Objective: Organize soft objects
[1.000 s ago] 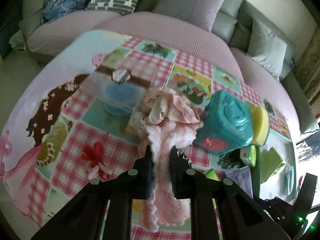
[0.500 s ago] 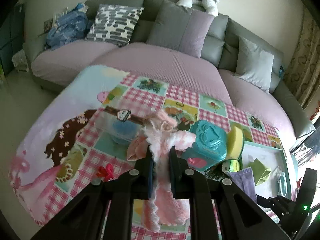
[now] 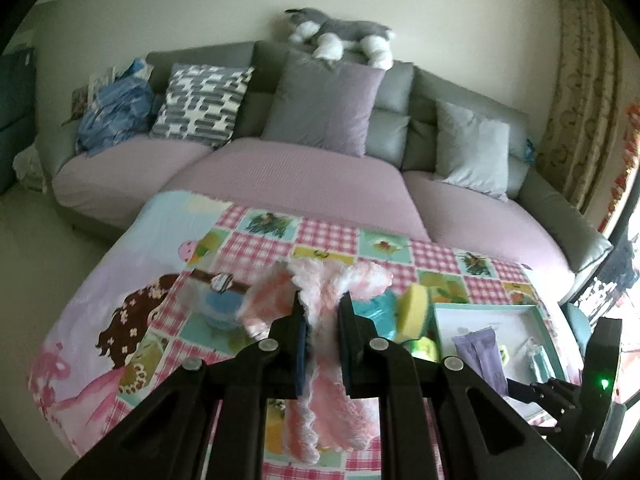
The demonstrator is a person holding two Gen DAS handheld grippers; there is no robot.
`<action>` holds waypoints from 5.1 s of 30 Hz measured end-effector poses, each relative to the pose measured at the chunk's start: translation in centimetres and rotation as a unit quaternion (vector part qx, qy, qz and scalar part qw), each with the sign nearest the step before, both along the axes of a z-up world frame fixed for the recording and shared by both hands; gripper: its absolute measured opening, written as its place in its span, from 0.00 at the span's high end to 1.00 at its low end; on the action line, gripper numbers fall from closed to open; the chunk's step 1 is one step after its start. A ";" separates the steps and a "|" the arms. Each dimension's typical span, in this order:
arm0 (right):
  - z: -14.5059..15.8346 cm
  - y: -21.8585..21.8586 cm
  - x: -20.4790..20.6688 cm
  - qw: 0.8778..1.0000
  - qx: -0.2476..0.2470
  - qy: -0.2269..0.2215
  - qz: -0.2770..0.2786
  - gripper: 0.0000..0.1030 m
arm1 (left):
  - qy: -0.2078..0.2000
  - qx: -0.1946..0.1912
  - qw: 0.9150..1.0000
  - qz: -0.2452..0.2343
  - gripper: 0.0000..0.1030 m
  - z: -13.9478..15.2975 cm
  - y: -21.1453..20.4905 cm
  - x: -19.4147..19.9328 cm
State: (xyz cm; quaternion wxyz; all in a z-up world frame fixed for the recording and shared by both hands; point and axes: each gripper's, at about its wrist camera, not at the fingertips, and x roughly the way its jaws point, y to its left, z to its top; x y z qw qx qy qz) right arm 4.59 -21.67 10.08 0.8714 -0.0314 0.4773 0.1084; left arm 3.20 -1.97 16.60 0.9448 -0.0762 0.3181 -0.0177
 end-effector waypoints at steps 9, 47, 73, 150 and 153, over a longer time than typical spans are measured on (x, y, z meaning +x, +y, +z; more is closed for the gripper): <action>1.2 -6.1 -0.3 0.997 0.014 -0.011 -0.077 0.48 | -0.017 0.026 0.997 -0.071 0.87 1.2 -6.4 -0.3; -4.1 -20.5 2.0 0.969 0.021 0.035 -0.243 0.47 | 0.052 0.129 0.967 -0.214 0.87 -10.2 -25.8 7.7; -7.2 -20.4 2.9 0.967 -0.021 0.079 -0.243 0.47 | 0.165 0.122 0.958 -0.202 0.75 -15.5 -26.0 9.6; -6.8 7.2 4.6 0.995 0.007 0.096 0.003 0.00 | 0.234 0.005 0.962 0.144 0.08 -12.3 8.2 4.9; -7.7 8.1 4.8 0.994 0.003 0.107 0.009 0.00 | 0.249 -0.005 0.956 0.157 0.08 -13.4 9.1 5.0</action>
